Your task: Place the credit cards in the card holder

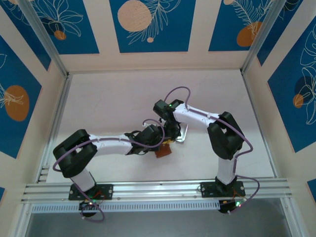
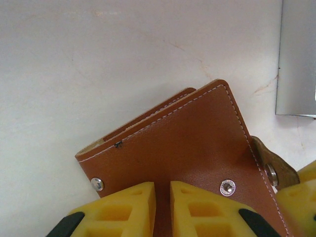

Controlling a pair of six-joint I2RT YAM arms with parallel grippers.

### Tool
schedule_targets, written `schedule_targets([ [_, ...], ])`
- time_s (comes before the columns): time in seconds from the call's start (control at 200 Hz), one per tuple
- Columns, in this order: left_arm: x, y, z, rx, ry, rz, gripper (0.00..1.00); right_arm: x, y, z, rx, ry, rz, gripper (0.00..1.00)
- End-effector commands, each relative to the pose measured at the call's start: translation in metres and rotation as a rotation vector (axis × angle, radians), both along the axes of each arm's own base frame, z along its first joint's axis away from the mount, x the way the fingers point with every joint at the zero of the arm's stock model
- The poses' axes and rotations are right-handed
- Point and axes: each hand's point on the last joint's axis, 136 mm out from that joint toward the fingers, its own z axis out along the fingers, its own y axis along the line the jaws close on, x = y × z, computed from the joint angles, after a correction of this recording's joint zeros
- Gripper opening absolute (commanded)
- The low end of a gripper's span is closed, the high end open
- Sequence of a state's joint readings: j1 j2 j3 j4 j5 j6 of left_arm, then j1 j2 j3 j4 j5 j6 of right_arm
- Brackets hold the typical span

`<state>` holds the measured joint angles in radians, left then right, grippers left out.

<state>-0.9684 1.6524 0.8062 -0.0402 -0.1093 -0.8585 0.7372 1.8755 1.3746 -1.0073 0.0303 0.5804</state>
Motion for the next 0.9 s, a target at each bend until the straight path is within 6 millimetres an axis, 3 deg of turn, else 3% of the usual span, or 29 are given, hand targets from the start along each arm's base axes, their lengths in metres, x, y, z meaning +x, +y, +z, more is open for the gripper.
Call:
schedule_targets([
  [0.0,-0.018,0.013,-0.028,0.071,0.067,-0.017,0.16,0.004,0.000,0.000,-0.016,0.006,-0.018,0.18],
  [0.47,-0.019,0.012,-0.030,0.070,0.072,-0.019,0.16,0.002,-0.002,-0.002,-0.022,0.011,-0.014,0.00],
  [0.895,-0.018,0.009,-0.031,0.066,0.074,-0.024,0.16,-0.006,0.007,-0.015,0.019,0.056,0.002,0.00],
])
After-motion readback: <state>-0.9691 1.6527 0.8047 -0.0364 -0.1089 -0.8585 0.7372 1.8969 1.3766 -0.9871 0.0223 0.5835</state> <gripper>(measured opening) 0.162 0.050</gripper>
